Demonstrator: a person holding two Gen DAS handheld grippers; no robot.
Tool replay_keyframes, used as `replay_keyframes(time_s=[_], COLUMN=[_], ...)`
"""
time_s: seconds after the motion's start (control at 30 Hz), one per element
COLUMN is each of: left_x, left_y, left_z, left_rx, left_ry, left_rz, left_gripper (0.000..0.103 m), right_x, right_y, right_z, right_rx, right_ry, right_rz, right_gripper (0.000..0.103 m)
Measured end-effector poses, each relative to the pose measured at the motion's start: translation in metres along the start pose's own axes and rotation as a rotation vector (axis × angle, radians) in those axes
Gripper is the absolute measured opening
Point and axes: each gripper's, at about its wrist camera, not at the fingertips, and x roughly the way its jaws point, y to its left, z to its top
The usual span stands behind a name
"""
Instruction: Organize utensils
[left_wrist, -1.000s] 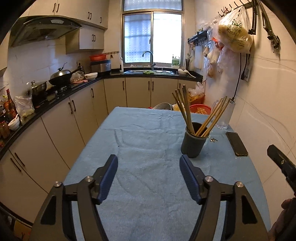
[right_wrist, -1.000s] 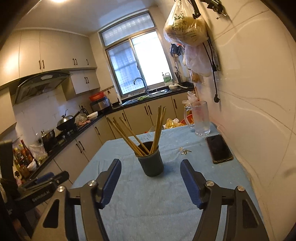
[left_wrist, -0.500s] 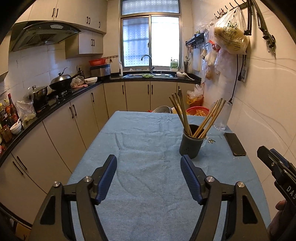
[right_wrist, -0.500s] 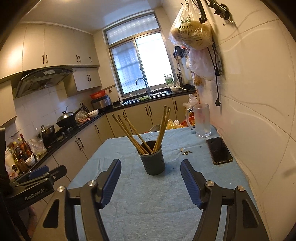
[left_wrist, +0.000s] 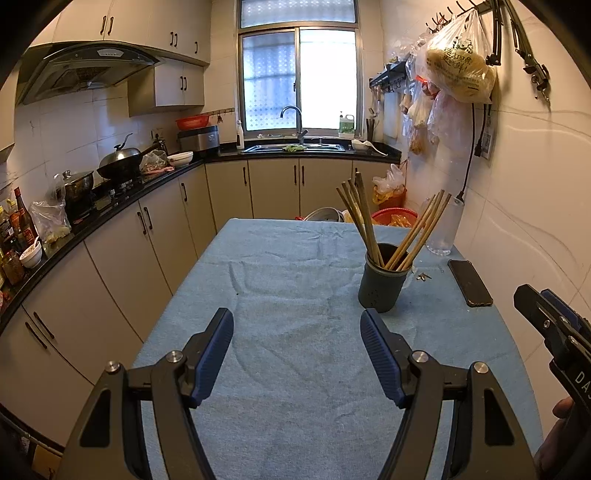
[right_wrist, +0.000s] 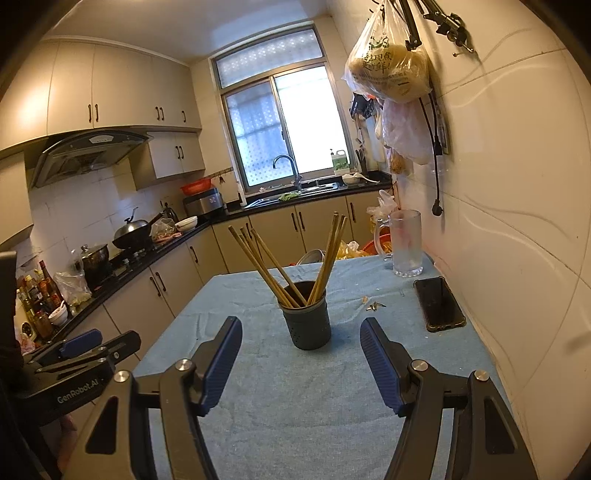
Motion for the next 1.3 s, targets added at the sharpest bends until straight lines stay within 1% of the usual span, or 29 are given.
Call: replay_keyframes(time_s=[0.5,1.3], left_x=[-0.0021,-0.0023], left_y=[-0.0033,-0.0039], left_z=[0.0016,0.0032], left_rx=[0.01,0.019], left_ry=[-0.01,-0.003], left_rz=[0.003,0.005], left_gripper=[0.072,0.073], right_x=[-0.0029,-0.0045], right_y=[0.0006,-0.0003], right_z=[0.0027,0.0058], right_rx=[0.0,-0.002], right_ry=[-0.007,-0.013], right_rz=[0.003,0.002], right_gripper=[0.07,0.07])
